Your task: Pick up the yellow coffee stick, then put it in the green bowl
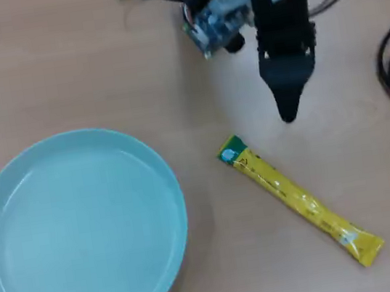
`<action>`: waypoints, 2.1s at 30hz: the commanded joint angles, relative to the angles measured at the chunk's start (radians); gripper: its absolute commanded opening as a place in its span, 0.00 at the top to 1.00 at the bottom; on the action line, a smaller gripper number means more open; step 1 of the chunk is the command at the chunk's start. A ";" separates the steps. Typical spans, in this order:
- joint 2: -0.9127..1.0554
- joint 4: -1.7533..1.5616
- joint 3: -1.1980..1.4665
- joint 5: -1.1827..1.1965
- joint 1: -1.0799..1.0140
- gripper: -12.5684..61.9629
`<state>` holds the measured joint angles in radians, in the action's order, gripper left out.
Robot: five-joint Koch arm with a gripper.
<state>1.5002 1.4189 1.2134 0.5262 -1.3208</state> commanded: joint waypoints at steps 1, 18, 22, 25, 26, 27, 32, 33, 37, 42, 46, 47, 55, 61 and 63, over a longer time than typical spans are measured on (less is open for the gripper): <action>-0.005 -0.003 -0.107 0.114 0.003 0.16; -0.420 -0.023 -0.443 0.227 -0.046 0.16; -0.495 -0.021 -0.529 0.261 -0.054 0.16; -0.532 -0.025 -0.549 0.313 -0.055 0.15; -0.535 -0.029 -0.551 0.324 -0.055 0.15; -0.537 -0.031 -0.554 0.331 -0.055 0.15; -0.557 -0.035 -0.557 0.344 -0.051 0.15; -0.560 -0.044 -0.557 0.353 -0.049 0.15; -0.589 -0.077 -0.555 0.403 -0.040 0.15; -0.607 -0.127 -0.555 0.423 -0.015 0.15; -0.640 -0.178 -0.557 0.449 0.003 0.16; -0.649 -0.189 -0.557 0.448 0.003 0.16; -0.707 -0.245 -0.557 0.446 0.002 0.16; -0.712 -0.250 -0.557 0.445 -0.002 0.17; -0.723 -0.250 -0.561 0.443 -0.002 0.18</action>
<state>0.7747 1.2164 0.7470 0.9649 -1.3223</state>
